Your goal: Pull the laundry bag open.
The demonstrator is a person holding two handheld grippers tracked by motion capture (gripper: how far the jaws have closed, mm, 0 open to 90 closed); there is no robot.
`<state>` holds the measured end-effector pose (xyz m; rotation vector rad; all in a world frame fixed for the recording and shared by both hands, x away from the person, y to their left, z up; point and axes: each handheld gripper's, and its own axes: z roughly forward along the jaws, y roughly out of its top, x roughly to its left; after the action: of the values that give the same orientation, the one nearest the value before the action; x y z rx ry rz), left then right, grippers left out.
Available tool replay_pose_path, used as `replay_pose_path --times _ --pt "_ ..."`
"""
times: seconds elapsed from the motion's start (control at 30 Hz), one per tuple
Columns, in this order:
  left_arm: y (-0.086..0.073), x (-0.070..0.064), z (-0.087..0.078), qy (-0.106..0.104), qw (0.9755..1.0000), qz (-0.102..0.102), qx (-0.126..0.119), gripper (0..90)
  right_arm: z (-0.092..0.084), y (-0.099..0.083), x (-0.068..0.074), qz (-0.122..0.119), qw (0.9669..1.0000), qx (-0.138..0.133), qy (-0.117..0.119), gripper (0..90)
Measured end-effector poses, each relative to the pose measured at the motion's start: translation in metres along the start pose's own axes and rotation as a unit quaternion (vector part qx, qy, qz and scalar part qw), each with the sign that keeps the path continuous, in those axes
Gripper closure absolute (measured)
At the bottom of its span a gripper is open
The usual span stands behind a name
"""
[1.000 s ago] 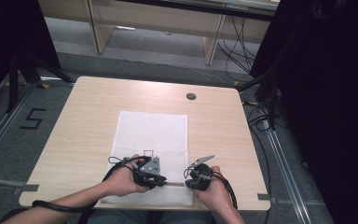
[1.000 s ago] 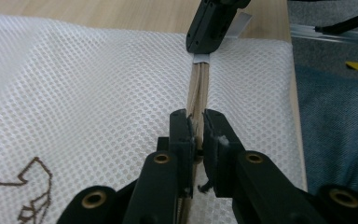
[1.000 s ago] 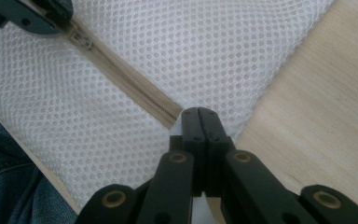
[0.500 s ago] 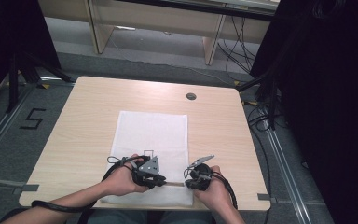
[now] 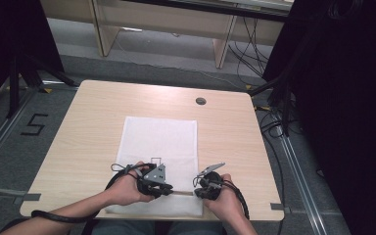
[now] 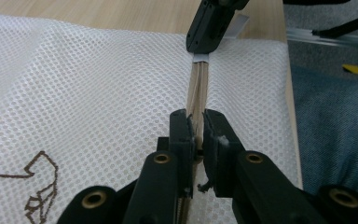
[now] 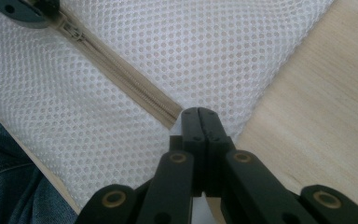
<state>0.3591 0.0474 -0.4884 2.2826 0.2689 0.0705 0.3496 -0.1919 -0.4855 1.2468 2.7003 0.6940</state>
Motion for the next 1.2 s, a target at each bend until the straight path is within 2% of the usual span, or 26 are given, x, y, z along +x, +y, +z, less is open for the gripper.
replay_pose_path --times 0.03,0.07,0.17,0.2,0.23,0.27,0.3,0.6,0.63,0.67,0.8,0.87,0.9,0.97,1.03,1.07,1.1,1.13,1.17,1.2 --pt "0.0 0.0004 0.0001 0.002 1.0 0.006 0.001 82.2 -0.0001 -0.0001 -0.0004 -0.002 1.0 0.0 0.002 90.0" --pt "-0.0009 0.0 -0.0004 -0.002 1.0 -0.001 -0.004 82.2 -0.0002 -0.0001 -0.0004 -0.002 1.0 -0.001 0.002 90.0" --pt "-0.0023 0.0001 -0.0021 0.001 1.0 0.001 -0.004 82.2 0.0 -0.0001 -0.0001 0.0 1.0 0.0 0.001 90.0" --pt "-0.0023 0.0005 -0.0025 -0.004 1.0 -0.003 -0.005 82.2 -0.0002 -0.0001 -0.0002 -0.002 1.0 0.0 0.001 90.0" --pt "-0.0022 0.0002 -0.0033 0.001 1.0 0.003 -0.001 82.2 -0.0007 -0.0002 0.0008 0.005 1.0 0.004 0.002 90.0" --pt "-0.0023 -0.0001 -0.0031 0.002 1.0 -0.001 -0.004 82.2 -0.0009 -0.0002 0.0013 0.007 1.0 0.005 0.004 90.0" --pt "-0.0021 0.0005 -0.0035 0.002 1.0 0.003 0.0 82.2 -0.0003 -0.0001 -0.0001 -0.002 1.0 0.0 0.001 90.0" --pt "-0.0028 -0.0001 -0.0033 -0.002 1.0 0.001 -0.002 82.2 -0.0001 0.0001 -0.0008 -0.001 1.0 0.0 0.004 90.0" --pt "-0.003 0.0002 -0.0036 0.003 1.0 0.007 0.002 82.2 -0.0003 0.0 0.0001 0.004 1.0 0.002 0.006 90.0" --pt "-0.0032 0.0003 -0.0037 0.0 1.0 0.002 -0.001 82.2 -0.0003 0.0003 -0.001 -0.005 1.0 0.001 0.003 90.0" --pt "-0.0036 0.0003 -0.0037 0.001 1.0 0.001 -0.002 82.2 -0.0002 0.0002 -0.0014 -0.004 1.0 0.001 0.005 90.0" --pt "-0.0038 0.0004 -0.0038 0.001 1.0 0.0 -0.004 82.2 -0.0002 0.0003 -0.0012 0.0 1.0 0.002 0.006 90.0" --pt "-0.0037 0.0005 -0.0041 0.0 1.0 0.0 -0.004 82.2 -0.0013 0.0002 0.0004 0.013 0.9999 0.01 0.004 90.0" --pt "-0.0035 0.0004 -0.0043 0.0 1.0 0.002 -0.005 82.2 0.0 0.0004 -0.0017 -0.003 1.0 0.003 0.008 90.0" --pt "-0.0038 0.0007 -0.0052 0.0 1.0 0.004 -0.002 82.2 -0.0003 0.0005 -0.0014 0.003 0.9999 0.005 0.008 90.0" --pt "-0.004 0.0007 -0.0056 0.001 1.0 0.0 -0.003 82.2 -0.0012 0.0003 -0.0004 0.014 0.9998 0.01 0.006 90.0" --pt "-0.0042 0.0014 -0.0065 0.001 1.0 0.006 -0.001 82.2 -0.0002 0.0004 -0.0019 0.001 1.0 0.001 0.008 90.0" --pt "-0.0048 0.001 -0.0065 -0.002 1.0 -0.004 -0.007 82.2 -0.0002 0.0003 -0.0017 0.001 1.0 0.001 0.007 90.0" --pt "-0.0052 0.0014 -0.0069 0.002 1.0 0.001 -0.002 82.2 -0.0002 0.0003 -0.0015 0.002 1.0 0.002 0.007 90.0" --pt "-0.0057 0.0013 -0.007 0.001 1.0 0.0 -0.005 82.2 -0.0014 0.0002 0.0002 0.017 0.9998 0.01 0.004 90.0"
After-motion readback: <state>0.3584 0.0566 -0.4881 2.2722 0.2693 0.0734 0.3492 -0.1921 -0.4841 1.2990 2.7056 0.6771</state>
